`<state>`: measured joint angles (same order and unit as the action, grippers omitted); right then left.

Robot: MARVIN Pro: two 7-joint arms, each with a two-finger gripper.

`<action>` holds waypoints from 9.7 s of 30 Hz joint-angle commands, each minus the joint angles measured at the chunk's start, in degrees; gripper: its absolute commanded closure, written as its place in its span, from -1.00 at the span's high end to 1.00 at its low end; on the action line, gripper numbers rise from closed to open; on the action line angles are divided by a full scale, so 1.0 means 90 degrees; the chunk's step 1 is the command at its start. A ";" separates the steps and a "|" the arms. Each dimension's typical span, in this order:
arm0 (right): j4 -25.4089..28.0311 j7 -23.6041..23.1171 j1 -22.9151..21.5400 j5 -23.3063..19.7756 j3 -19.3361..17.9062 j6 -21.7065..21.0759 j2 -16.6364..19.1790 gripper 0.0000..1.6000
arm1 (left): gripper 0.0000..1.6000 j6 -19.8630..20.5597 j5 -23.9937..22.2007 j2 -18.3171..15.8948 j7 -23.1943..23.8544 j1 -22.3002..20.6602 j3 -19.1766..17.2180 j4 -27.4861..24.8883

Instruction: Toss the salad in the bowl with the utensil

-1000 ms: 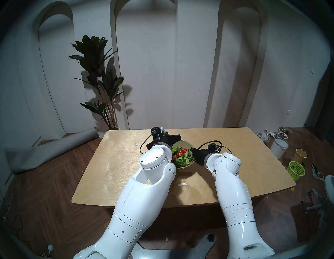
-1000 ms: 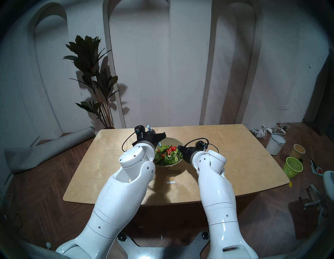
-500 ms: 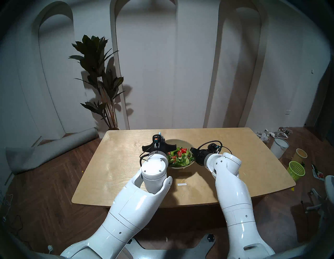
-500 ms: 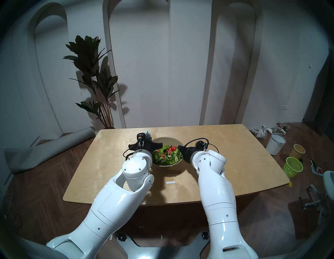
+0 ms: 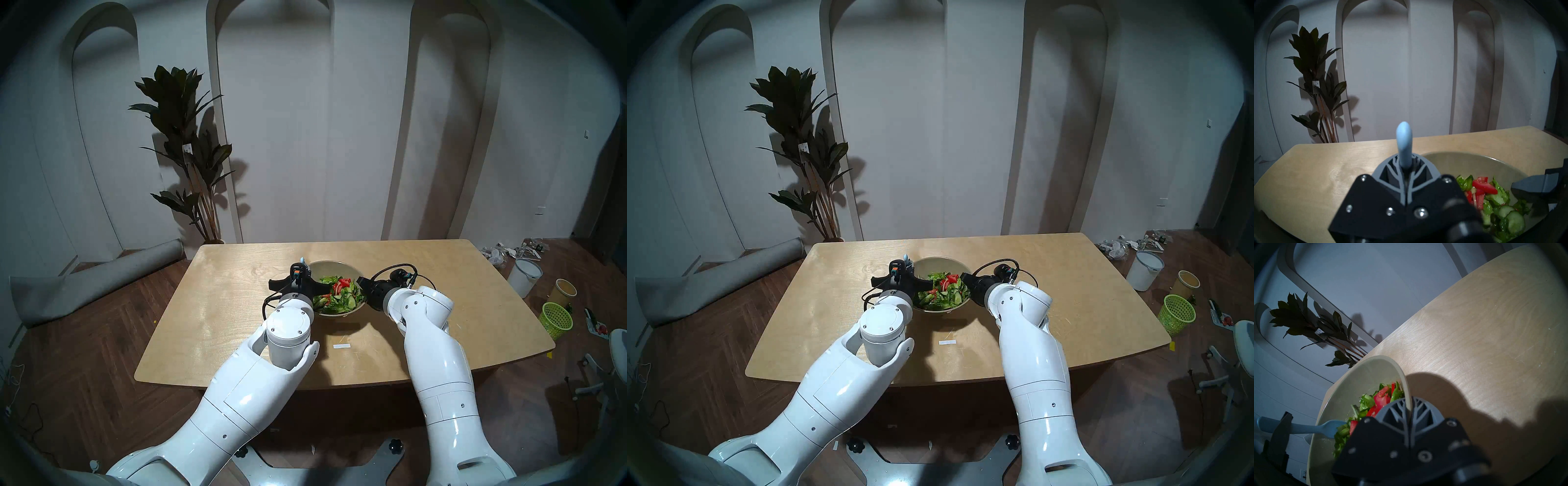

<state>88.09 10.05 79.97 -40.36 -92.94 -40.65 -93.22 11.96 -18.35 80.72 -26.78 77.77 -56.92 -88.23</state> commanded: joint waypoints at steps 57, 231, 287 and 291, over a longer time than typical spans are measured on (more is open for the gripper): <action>0.0113 -0.0004 -0.0030 -0.0009 -0.0015 0.0010 0.0000 -1.00 | -1.00 0.0265 -0.1089 -0.0819 0.1276 0.0683 -0.0654 -0.1701; 0.2923 -0.0893 0.1243 0.1130 -0.0581 0.1199 0.2256 1.00 | -0.72 0.0073 -0.1939 0.0155 0.0011 0.0545 -0.1248 -0.0866; 0.3042 -0.1095 0.1199 0.1453 -0.0305 0.1179 0.2701 1.00 | 1.00 -0.1297 -0.0674 -0.1068 0.0416 0.1789 -0.1013 -0.2372; 0.2683 -0.1527 0.1137 0.1468 -0.0333 0.1559 0.2932 1.00 | 1.00 -0.1699 -0.0450 -0.1069 0.0519 0.1797 -0.1091 -0.2072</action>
<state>114.54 0.90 91.41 -28.24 -95.87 -30.87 -70.78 2.76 -26.87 73.38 -24.42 92.53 -65.86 -108.27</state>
